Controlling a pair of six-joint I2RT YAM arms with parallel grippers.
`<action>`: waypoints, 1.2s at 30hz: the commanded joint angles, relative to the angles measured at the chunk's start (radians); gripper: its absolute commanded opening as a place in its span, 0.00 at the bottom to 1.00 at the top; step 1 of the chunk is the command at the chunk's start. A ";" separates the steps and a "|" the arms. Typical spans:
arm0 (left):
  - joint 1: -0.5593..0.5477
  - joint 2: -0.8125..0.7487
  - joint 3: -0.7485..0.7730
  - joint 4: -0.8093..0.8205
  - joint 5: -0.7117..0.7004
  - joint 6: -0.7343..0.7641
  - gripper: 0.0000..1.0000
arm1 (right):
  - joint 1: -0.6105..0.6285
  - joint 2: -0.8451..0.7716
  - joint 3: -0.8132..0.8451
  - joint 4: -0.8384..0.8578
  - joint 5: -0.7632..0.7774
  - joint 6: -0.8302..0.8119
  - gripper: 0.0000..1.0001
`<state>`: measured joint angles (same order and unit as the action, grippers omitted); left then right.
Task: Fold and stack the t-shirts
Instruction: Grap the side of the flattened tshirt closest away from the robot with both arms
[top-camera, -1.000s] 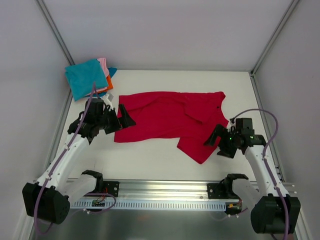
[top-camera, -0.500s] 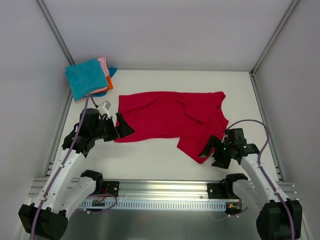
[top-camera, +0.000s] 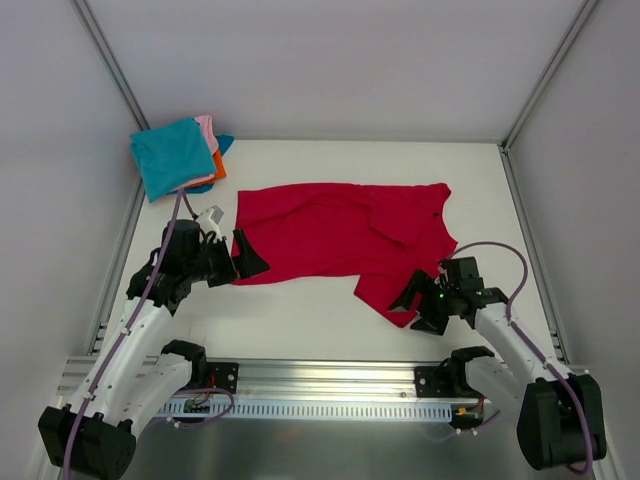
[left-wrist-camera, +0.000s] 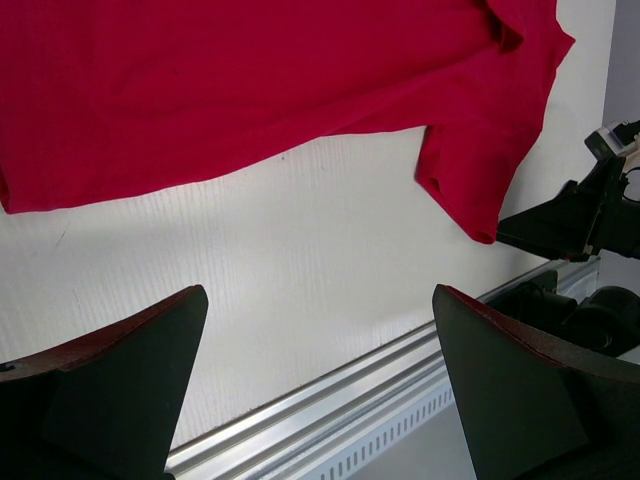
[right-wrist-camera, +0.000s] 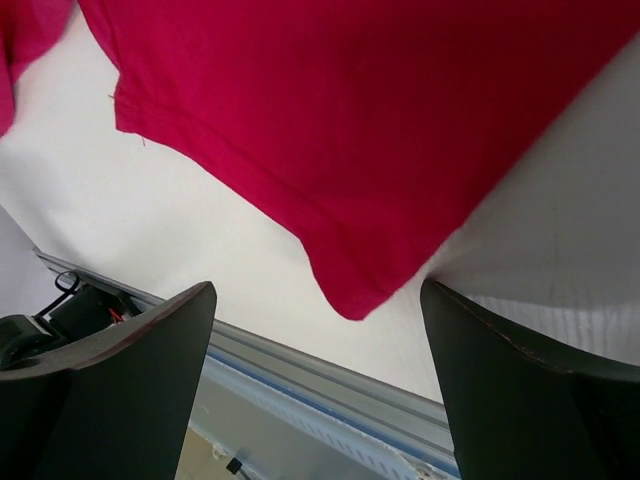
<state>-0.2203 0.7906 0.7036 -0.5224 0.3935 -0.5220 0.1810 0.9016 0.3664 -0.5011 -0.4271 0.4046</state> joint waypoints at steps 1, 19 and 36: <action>0.010 -0.005 -0.007 0.005 0.019 0.024 0.99 | 0.020 0.083 -0.024 0.082 0.068 -0.004 0.89; 0.010 0.041 0.005 -0.057 -0.168 0.040 0.99 | 0.046 0.111 0.002 0.079 0.145 -0.019 0.01; 0.047 0.400 -0.105 0.114 -0.272 -0.136 0.99 | 0.046 0.053 0.019 0.018 0.140 -0.036 0.01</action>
<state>-0.1814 1.1828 0.6155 -0.4644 0.1398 -0.6182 0.2234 0.9691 0.3550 -0.4416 -0.3134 0.3908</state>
